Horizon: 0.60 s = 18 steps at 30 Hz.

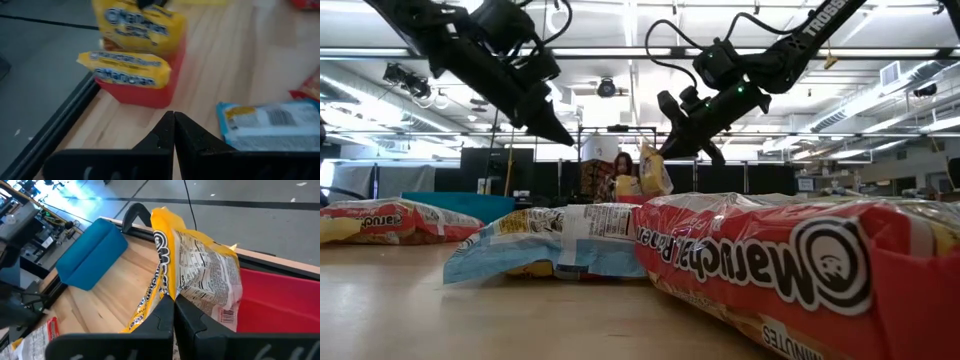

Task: Sort Maruchan noodles
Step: Put the top yellow noodle pack into the red bin

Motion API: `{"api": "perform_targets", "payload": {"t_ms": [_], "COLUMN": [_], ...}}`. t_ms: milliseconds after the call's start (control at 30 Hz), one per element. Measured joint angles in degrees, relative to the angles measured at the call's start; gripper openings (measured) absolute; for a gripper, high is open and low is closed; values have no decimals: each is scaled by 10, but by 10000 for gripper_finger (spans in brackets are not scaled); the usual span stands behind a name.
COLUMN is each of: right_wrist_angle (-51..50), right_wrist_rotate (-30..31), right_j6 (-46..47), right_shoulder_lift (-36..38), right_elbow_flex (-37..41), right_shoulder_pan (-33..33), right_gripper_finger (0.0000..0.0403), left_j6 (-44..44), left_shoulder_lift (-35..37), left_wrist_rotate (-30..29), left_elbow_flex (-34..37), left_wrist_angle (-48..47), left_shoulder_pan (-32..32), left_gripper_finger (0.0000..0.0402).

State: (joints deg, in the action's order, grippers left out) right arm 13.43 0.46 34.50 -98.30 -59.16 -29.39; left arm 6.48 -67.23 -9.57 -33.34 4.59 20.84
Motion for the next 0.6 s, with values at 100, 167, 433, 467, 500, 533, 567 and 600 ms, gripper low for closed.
{"api": "perform_targets", "payload": {"t_ms": [100,167,433,467,500,533,567,600], "right_wrist_angle": [-5,-14,-19,-21,-21,-23,-23,-23], "right_wrist_rotate": [-7,-17,-61,-63,-65,-67,-70,-73], "right_j6": [3,10,23,18,16,15,13,10], "right_shoulder_lift": [0,-4,-56,-65,-71,-76,-80,-83], "right_elbow_flex": [0,0,-31,-42,-52,-62,-74,-84], "right_shoulder_pan": [0,0,-4,-3,-3,-3,-3,-3], "right_gripper_finger": [5,4,2,2,2,2,2,2], "left_j6": [-2,-2,6,7,7,8,16,28], "left_shoulder_lift": [-15,-34,-136,-145,-156,-166,-173,-181], "left_wrist_rotate": [3,4,-2,-4,-5,-4,-5,-5], "left_elbow_flex": [0,0,-33,-43,-56,-69,-80,-92], "left_wrist_angle": [28,66,146,132,122,109,92,80], "left_shoulder_pan": [18,26,45,51,58,65,71,77], "left_gripper_finger": [27,43,131,140,148,155,161,165]}}
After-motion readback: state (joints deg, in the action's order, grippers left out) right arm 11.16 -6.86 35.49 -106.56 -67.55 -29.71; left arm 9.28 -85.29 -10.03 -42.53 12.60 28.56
